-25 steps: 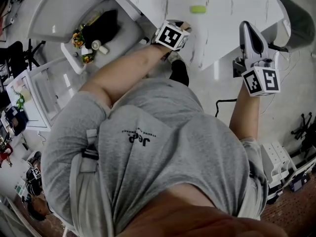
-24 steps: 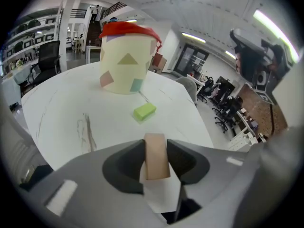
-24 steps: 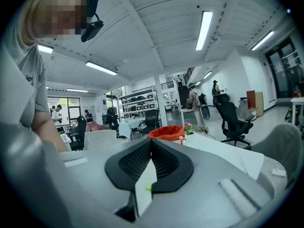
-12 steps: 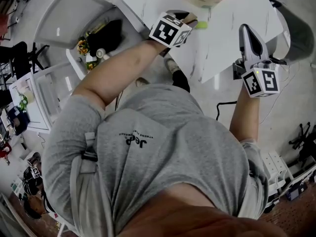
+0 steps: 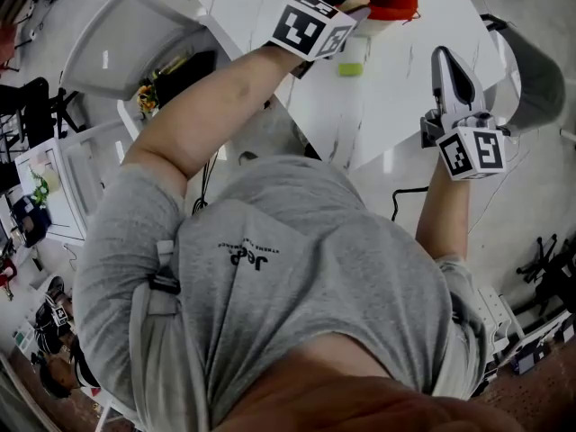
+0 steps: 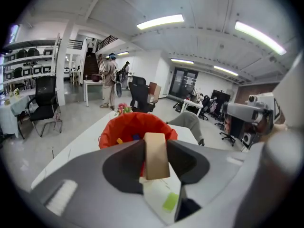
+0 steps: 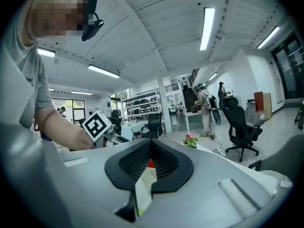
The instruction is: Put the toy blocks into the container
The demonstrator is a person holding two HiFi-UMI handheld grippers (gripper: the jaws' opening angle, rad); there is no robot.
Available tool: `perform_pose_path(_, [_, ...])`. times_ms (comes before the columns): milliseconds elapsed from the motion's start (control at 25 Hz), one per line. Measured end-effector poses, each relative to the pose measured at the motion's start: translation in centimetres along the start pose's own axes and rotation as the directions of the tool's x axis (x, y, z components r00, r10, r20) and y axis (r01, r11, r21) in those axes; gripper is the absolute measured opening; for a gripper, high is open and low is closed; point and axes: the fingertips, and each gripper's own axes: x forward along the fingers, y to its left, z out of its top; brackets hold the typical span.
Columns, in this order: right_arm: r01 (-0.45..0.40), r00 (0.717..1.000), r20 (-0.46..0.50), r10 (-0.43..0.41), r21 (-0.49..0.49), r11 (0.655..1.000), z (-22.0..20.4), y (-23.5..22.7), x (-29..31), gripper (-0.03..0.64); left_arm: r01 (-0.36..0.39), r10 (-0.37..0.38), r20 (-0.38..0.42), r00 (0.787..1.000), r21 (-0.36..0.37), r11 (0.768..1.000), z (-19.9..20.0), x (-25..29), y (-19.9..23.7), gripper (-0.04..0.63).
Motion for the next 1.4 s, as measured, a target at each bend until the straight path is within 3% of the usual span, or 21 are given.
perform_pose_path(400, [-0.002, 1.000, -0.004, 0.002, 0.013, 1.000, 1.1, -3.7, 1.4, 0.003, -0.018, 0.018, 0.018, 1.000, 0.011, 1.000, 5.7, 3.3, 1.9, 0.202])
perform_pose_path(800, [-0.008, 1.000, -0.001, 0.008, 0.026, 1.000, 0.6, -5.6, 1.4, 0.003, -0.062, 0.063, -0.044, 0.997, 0.024, 0.998, 4.7, 5.6, 3.1, 0.213])
perform_pose_path(920, [-0.006, 1.000, 0.006, 0.006, 0.038, 0.999, 0.4, -5.9, 1.3, 0.003, -0.029, 0.030, -0.023, 0.999, 0.011, 1.000, 4.9, 6.0, 2.5, 0.318])
perform_pose_path(1000, [-0.004, 1.000, -0.001, 0.004, 0.041, 0.999, 0.2, -6.0, 1.1, 0.005, -0.024, 0.024, -0.009, 1.000, 0.014, 1.000, 5.1, 5.9, 2.2, 0.341])
perform_pose_path(1400, [-0.028, 1.000, 0.002, 0.028, 0.014, 0.999, 0.6, -5.0, 1.3, 0.004, -0.033, 0.017, 0.079, 0.997, 0.205, 0.978, 5.4, 1.8, -0.4, 0.341])
